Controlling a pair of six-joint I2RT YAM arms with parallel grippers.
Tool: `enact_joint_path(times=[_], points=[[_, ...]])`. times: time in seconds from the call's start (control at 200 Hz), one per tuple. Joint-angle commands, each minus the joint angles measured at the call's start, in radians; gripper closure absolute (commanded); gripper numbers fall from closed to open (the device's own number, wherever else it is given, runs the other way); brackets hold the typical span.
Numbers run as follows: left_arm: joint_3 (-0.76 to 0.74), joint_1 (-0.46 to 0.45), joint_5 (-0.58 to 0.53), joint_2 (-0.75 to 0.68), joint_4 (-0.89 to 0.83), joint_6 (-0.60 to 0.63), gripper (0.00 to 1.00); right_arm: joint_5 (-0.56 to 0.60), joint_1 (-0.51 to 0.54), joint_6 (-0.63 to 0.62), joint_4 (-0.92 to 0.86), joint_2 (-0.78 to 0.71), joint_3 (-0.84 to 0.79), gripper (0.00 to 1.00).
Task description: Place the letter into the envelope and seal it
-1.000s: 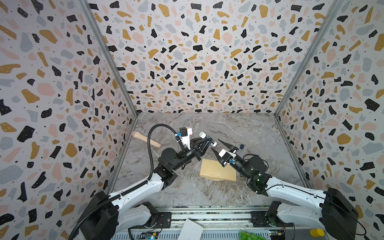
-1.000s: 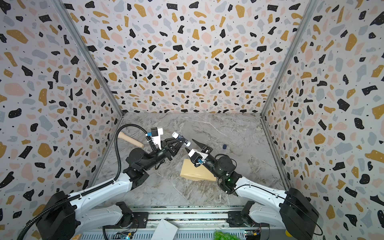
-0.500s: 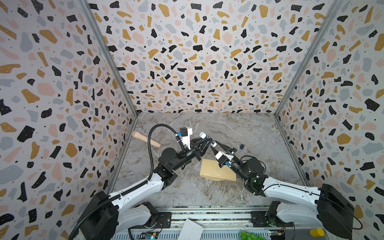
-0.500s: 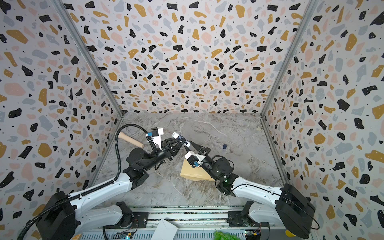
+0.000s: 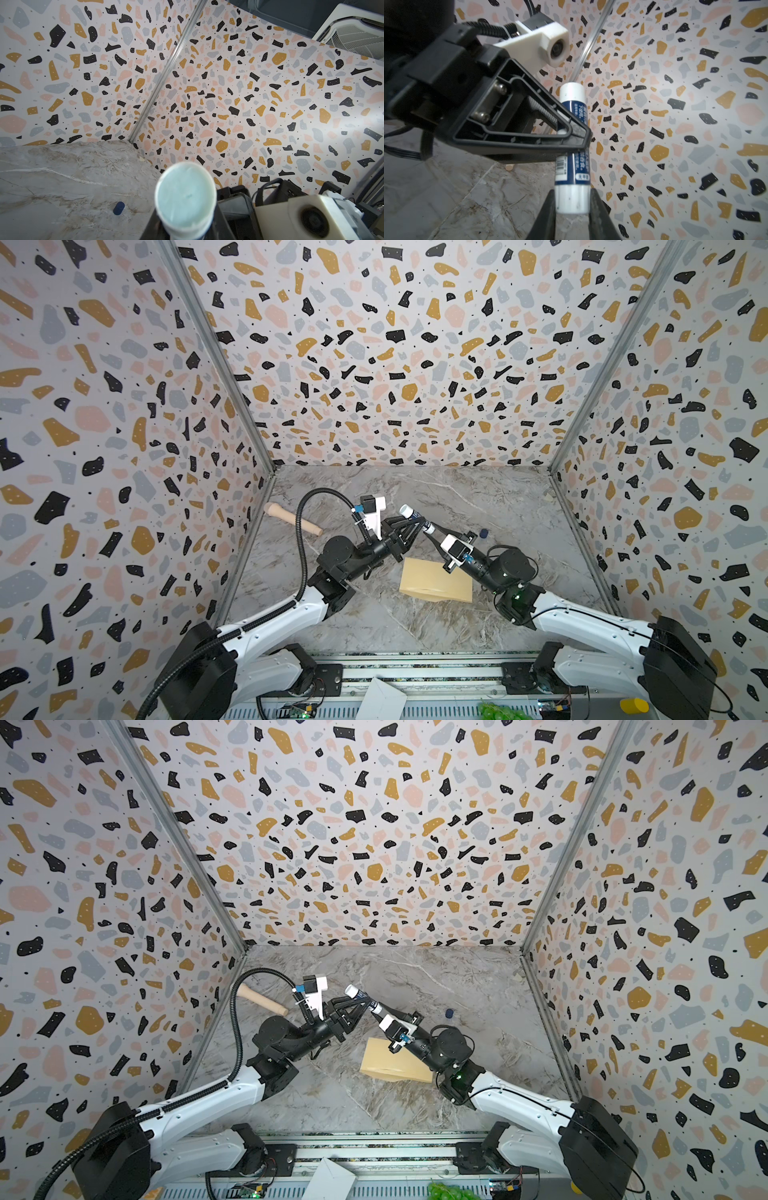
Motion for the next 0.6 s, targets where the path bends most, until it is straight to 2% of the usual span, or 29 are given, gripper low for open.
enact_joint_path(times=[0.0, 0.075, 0.16, 0.22, 0.325, 0.385, 0.466, 0.531, 0.591], points=[[0.018, 0.0, 0.05, -0.009, 0.069, 0.037, 1.0, -0.467, -0.188, 0.507, 0.033, -0.016, 0.097, 0.93], [0.012, 0.001, 0.074, -0.011, 0.094, 0.042, 1.0, -0.663, -0.271, 0.747, 0.185, 0.038, 0.105, 0.9], [0.01, 0.0, 0.091, -0.013, 0.112, 0.044, 1.0, -0.789, -0.299, 0.92, 0.302, 0.106, 0.129, 0.85], [0.009, 0.002, 0.099, -0.013, 0.113, 0.047, 1.0, -0.844, -0.301, 0.976, 0.315, 0.142, 0.156, 0.81], [0.008, 0.001, 0.094, -0.017, 0.108, 0.05, 1.0, -0.874, -0.301, 1.023, 0.32, 0.18, 0.18, 0.77], [0.01, 0.001, 0.084, -0.019, 0.092, 0.054, 1.0, -0.848, -0.301, 0.998, 0.314, 0.177, 0.172, 0.76], [0.014, 0.001, 0.062, -0.017, 0.078, 0.047, 1.0, -0.744, -0.301, 0.905, 0.278, 0.14, 0.135, 0.66], [0.019, 0.002, 0.043, -0.017, 0.062, 0.042, 1.0, -0.597, -0.286, 0.734, 0.187, 0.079, 0.098, 0.56], [0.023, 0.001, 0.035, -0.017, 0.055, 0.036, 1.0, -0.38, -0.235, 0.508, 0.073, 0.003, 0.061, 0.46]])
